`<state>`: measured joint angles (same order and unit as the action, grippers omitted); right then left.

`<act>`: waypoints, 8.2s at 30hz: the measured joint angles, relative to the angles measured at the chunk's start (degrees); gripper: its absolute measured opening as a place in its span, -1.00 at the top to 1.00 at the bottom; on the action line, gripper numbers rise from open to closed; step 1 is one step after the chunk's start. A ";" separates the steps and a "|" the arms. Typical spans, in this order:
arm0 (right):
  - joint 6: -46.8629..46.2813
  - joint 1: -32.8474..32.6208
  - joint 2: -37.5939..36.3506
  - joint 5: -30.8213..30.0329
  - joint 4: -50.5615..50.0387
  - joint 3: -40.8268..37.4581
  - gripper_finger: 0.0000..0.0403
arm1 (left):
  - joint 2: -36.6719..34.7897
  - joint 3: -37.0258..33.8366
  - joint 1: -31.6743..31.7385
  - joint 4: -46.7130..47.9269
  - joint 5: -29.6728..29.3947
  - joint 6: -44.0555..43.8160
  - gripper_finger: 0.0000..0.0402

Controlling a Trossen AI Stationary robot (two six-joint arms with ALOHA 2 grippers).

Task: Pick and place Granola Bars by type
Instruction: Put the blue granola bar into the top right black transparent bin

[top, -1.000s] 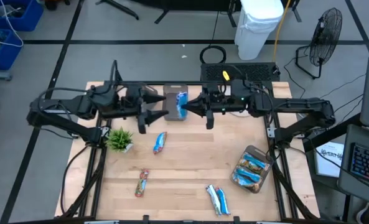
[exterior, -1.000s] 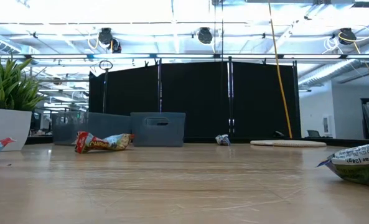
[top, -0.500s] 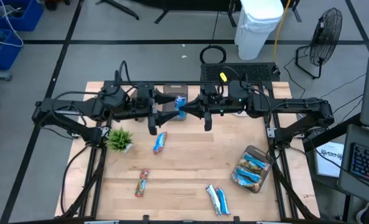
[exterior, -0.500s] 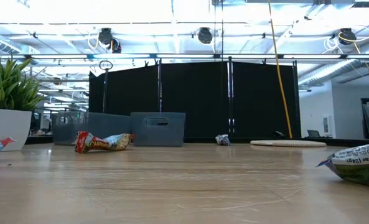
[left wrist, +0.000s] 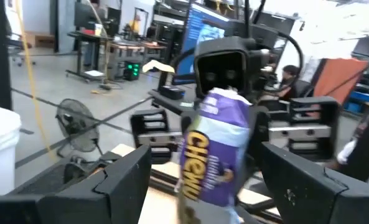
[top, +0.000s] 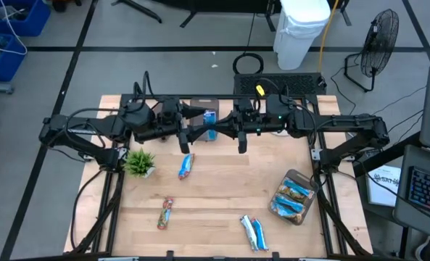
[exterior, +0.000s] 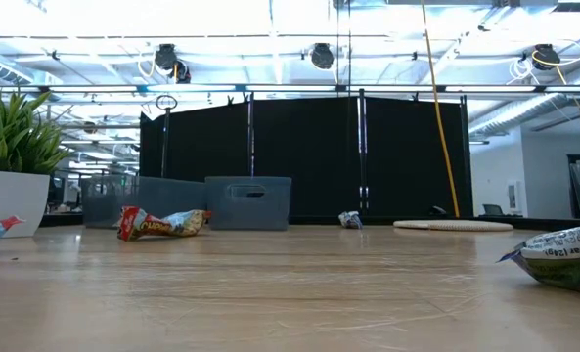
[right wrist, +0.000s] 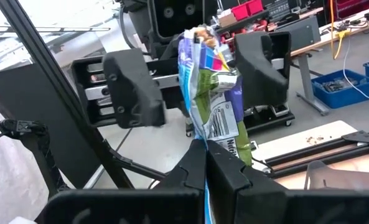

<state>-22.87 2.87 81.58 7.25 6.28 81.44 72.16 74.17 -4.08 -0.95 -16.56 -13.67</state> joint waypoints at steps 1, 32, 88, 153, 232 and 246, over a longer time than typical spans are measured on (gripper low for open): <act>0.02 0.00 0.00 0.00 -0.07 -0.01 1.00 | 0.00 0.00 0.04 -0.02 -0.02 0.14 -0.46; 8.86 0.82 -2.60 0.21 -1.47 -0.12 0.20 | -0.07 0.00 0.58 0.83 -0.02 2.67 0.93; 20.69 2.29 -15.04 -5.65 -20.77 -11.33 -0.13 | 37.16 14.45 28.85 44.33 20.12 31.44 0.93; 24.13 2.82 -16.13 -6.16 -21.14 -11.33 -0.11 | 42.51 20.05 28.38 58.05 20.99 34.51 -0.10; 0.89 30.06 17.20 -26.95 -44.61 20.71 -0.11 | 3.23 57.55 34.02 75.16 22.51 14.08 -0.56; -11.68 29.27 24.27 -28.44 -52.90 20.32 -0.11 | 3.19 57.55 34.02 74.95 22.61 12.13 -0.56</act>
<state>-34.55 32.14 105.85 -21.19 -46.62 101.77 75.35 131.72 29.93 74.00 6.05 -1.54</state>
